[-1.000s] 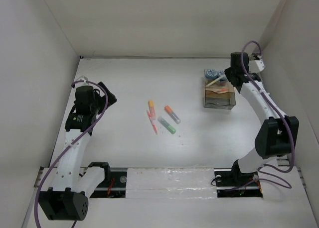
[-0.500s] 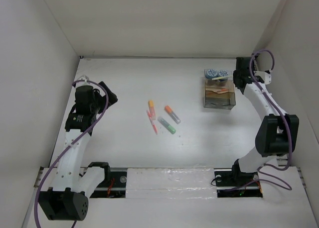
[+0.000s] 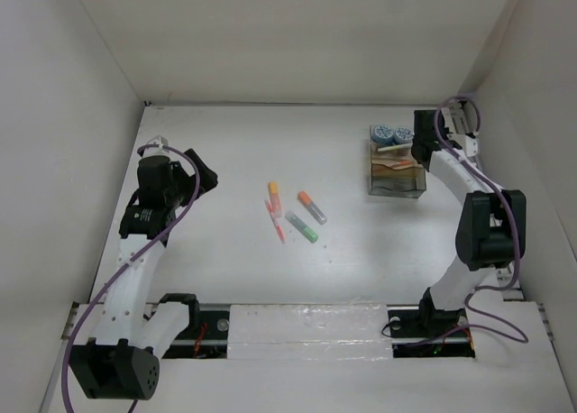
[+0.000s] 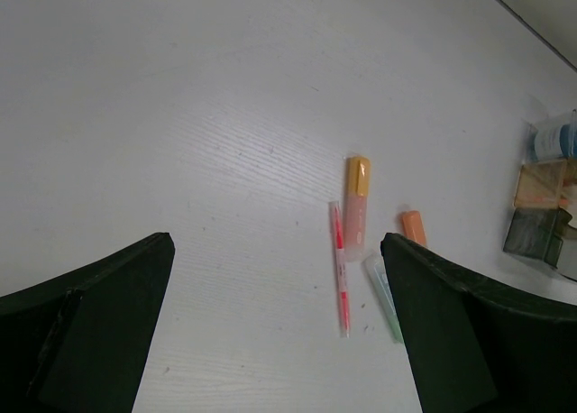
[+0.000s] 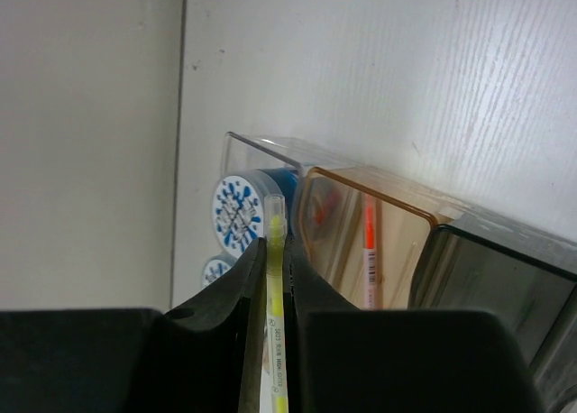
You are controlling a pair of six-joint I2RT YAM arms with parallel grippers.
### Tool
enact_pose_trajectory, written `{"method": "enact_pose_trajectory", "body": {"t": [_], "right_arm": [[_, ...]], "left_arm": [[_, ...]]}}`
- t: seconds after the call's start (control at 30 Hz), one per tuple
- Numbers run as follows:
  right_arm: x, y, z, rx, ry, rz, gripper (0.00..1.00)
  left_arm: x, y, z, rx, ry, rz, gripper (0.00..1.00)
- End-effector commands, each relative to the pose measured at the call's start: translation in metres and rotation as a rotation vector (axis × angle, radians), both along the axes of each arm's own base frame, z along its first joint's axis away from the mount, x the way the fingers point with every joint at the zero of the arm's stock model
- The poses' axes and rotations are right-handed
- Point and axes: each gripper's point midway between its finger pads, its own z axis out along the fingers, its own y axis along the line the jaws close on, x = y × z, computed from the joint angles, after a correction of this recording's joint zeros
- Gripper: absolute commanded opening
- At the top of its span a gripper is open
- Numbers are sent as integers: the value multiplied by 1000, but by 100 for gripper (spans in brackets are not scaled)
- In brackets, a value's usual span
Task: Sort the stationery into containers
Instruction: Place the stationery into the container
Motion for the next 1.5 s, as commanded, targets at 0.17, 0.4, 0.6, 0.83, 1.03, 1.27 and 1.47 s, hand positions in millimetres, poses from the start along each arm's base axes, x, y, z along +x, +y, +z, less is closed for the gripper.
{"method": "enact_pose_trajectory", "body": {"t": [0.17,0.4,0.6,0.83,1.03,1.27,1.47], "right_arm": [[15,4,-12,-34,4,-15,0],[16,4,-22,-47,29,-4,0],[17,6,-37,-49,65,8,3],[19,12,-47,-35,72,50,14],[22,17,-39,-33,48,86,38],[19,18,-11,-47,-1,109,54],[9,101,92,-299,-131,413,57]], "left_arm": [[3,-4,11,6,-56,-27,99],[3,-4,11,14,-57,-32,99],[3,-4,11,14,-57,-32,99],[3,-6,11,9,-57,-40,99],[3,-6,11,9,-57,-40,99],[3,-6,11,9,-57,-40,99],[2,15,8,49,-33,80,99]]}}
